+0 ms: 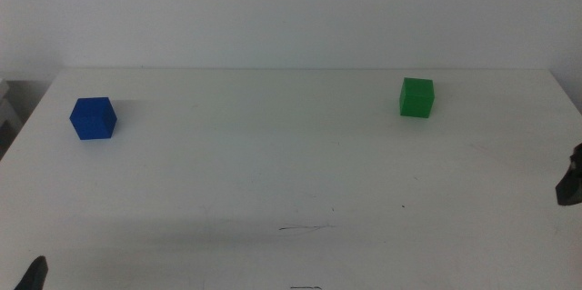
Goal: Stack red cubes first, then green, then blue cubes in a specific spot.
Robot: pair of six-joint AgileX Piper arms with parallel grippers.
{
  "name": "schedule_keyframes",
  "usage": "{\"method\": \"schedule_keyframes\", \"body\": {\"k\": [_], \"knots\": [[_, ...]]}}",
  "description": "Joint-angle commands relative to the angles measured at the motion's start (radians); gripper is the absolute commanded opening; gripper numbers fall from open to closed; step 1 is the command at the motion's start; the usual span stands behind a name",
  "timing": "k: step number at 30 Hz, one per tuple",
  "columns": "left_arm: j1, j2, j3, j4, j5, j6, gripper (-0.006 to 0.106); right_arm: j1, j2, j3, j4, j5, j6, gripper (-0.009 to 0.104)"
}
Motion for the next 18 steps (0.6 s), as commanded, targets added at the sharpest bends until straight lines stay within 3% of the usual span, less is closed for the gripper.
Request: {"method": "schedule_keyframes", "body": {"k": [1,9,18], "knots": [[0.0,-0.025,-0.001,-0.011,-0.076,-0.005,0.092,-0.007,0.009,-0.036,0.001,-0.031,-0.002,0.094],[0.0,-0.025,-0.001,-0.011,-0.076,-0.005,0.092,-0.008,0.043,-0.056,-0.025,-0.053,-0.002,0.093],[0.0,-0.025,-0.001,-0.011,-0.076,-0.005,0.092,-0.024,0.143,-0.097,-0.225,0.146,0.016,0.089]]}}
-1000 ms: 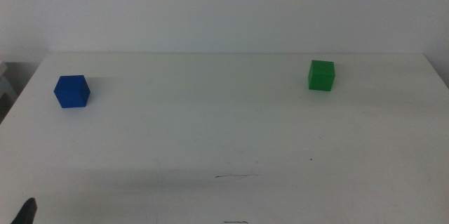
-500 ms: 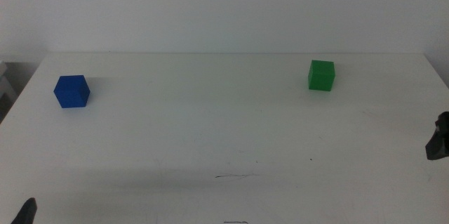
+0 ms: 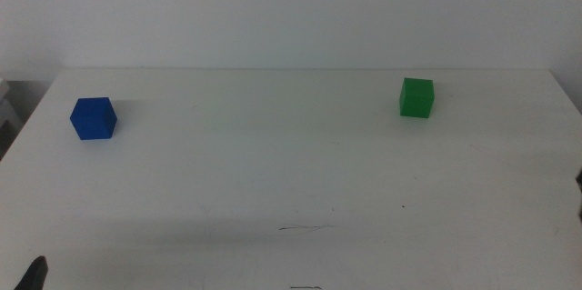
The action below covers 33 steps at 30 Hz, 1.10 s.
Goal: Stack red cubes first, then green, then blue cubes in a specific spot.
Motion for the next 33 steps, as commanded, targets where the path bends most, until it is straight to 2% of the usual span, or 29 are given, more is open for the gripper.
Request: {"method": "schedule_keyframes", "body": {"k": [1,8,13,16,27,33], "knots": [[0.0,-0.025,-0.001,-0.011,-0.076,-0.005,0.092,-0.028,-0.006,-0.034,-0.072,0.017,0.015,0.089],[0.0,-0.025,-0.001,-0.011,-0.076,-0.005,0.092,-0.196,0.042,-0.034,-0.053,-0.03,-0.003,0.086],[0.0,-0.025,-0.001,-0.011,-0.076,-0.005,0.092,-0.279,0.102,-0.034,0.016,-0.085,-0.122,0.084],[0.0,-0.025,-0.001,-0.011,-0.076,-0.005,0.092,-0.29,0.154,-0.034,0.02,-0.103,-0.191,0.082],[0.0,-0.025,-0.001,-0.011,-0.076,-0.005,0.092,-0.29,0.296,-0.034,-0.051,-0.143,-0.216,0.078],[0.0,-0.025,-0.001,-0.011,-0.076,-0.005,0.092,-0.298,0.326,-0.034,-0.054,-0.175,-0.21,0.076]]}}
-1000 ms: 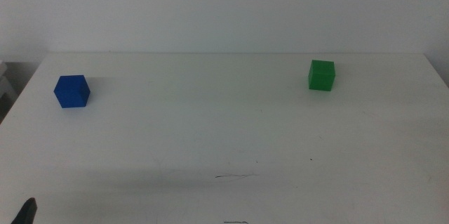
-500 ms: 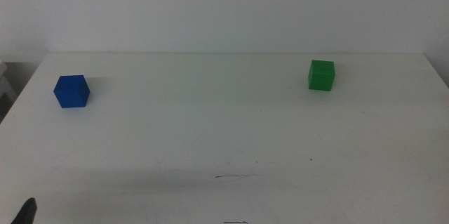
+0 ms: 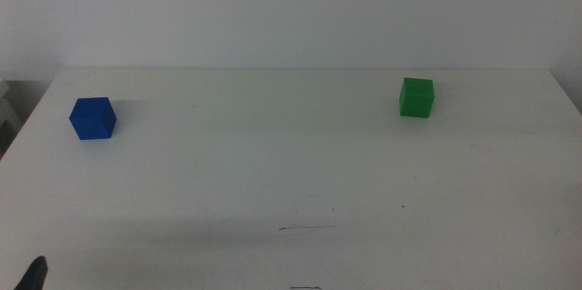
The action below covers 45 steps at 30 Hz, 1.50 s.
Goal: Stack red cubes first, then green, then blue cubes in a specific spot.
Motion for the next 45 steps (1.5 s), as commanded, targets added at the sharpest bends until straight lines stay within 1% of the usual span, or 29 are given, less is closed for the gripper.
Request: {"method": "schedule_keyframes", "body": {"k": [1,6,8,9,11,16,17,18,20,22,24,25,26,29,32,33,35,37,40,45], "knots": [[0.0,-0.025,-0.001,-0.011,-0.076,-0.005,0.092,-0.015,-0.023,-0.028,-0.022,-0.007,-0.003,0.075],[0.0,-0.025,-0.001,-0.011,-0.076,-0.005,0.092,-0.026,0.012,-0.028,-0.023,-0.03,-0.014,0.071],[0.0,-0.025,-0.001,-0.011,-0.076,-0.005,0.092,-0.026,0.016,-0.028,-0.018,-0.041,-0.019,0.068],[0.0,-0.025,-0.001,-0.011,-0.076,-0.005,0.092,-0.026,0.016,-0.028,-0.018,-0.045,-0.027,0.064],[0.0,-0.025,-0.001,-0.011,-0.076,-0.005,0.092,-0.026,0.016,-0.028,-0.017,-0.045,-0.043,0.052],[0.0,-0.025,-0.001,-0.011,-0.076,-0.005,0.092,-0.026,0.008,-0.033,-0.021,-0.039,-0.049,0.002],[0.0,-0.025,-0.001,-0.011,-0.076,-0.005,0.092,-0.024,0.006,-0.041,-0.019,-0.026,-0.048,-0.001],[0.0,-0.025,-0.001,-0.011,-0.076,-0.005,0.092,-0.023,-0.001,-0.052,-0.016,-0.009,-0.043,-0.001],[0.0,-0.025,-0.001,-0.011,-0.076,-0.005,0.092,-0.023,-0.025,-0.08,0.011,0.022,-0.025,-0.001],[0.0,-0.025,-0.001,-0.011,-0.076,-0.005,0.092,-0.017,-0.052,-0.122,0.069,0.071,0.016,-0.001],[0.0,-0.025,-0.001,-0.011,-0.076,-0.005,0.092,0.024,-0.073,-0.164,0.105,0.12,0.062,-0.001],[0.0,-0.025,-0.001,-0.011,-0.076,-0.005,0.092,0.062,-0.077,-0.194,0.103,0.147,0.091,-0.001],[0.0,-0.025,-0.001,-0.011,-0.076,-0.005,0.092,0.098,-0.077,-0.213,0.091,0.164,0.118,-0.001],[0.0,-0.025,-0.001,-0.011,-0.076,-0.005,0.092,0.261,-0.072,-0.273,0.019,0.188,0.257,-0.001],[0.0,-0.025,-0.001,-0.011,-0.076,-0.005,0.092,0.463,-0.033,-0.35,-0.05,0.183,0.423,-0.001],[0.0,-0.025,-0.001,-0.011,-0.076,-0.005,0.092,0.526,-0.007,-0.383,-0.068,0.187,0.472,-0.001],[0.0,-0.025,-0.001,-0.011,-0.076,-0.005,0.092,0.628,0.049,-0.443,-0.078,0.204,0.538,-0.001],[0.0,-0.025,-0.001,-0.011,-0.076,-0.005,0.092,0.719,0.125,-0.544,-0.059,0.237,0.587,-0.001],[0.0,-0.025,-0.001,-0.011,-0.076,-0.005,0.092,0.815,0.246,-0.702,-0.019,0.294,0.608,-0.001],[0.0,-0.025,-0.001,-0.011,-0.076,-0.005,0.092,0.908,0.406,-0.913,0.068,0.292,0.654,-0.001]]}}
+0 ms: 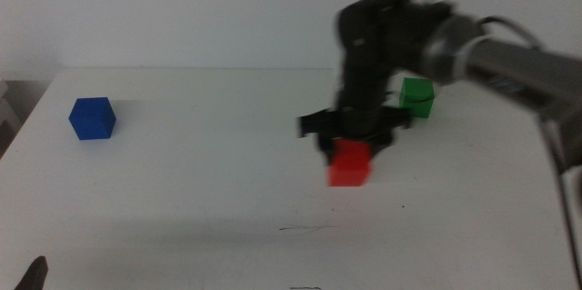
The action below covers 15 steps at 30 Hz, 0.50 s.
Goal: Stack red cubes first, then green, then blue cubes in a specific spot.
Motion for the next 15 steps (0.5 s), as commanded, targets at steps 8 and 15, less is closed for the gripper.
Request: {"method": "schedule_keyframes", "body": {"k": [8,15], "knots": [[0.0,-0.025,-0.001,-0.011,-0.076,-0.005,0.092,0.095,0.065,-0.148,0.028,0.082,0.13,-0.001],[0.0,-0.025,-0.001,-0.011,-0.076,-0.005,0.092,0.108,0.089,-0.147,0.046,0.082,0.156,-0.001]]}}
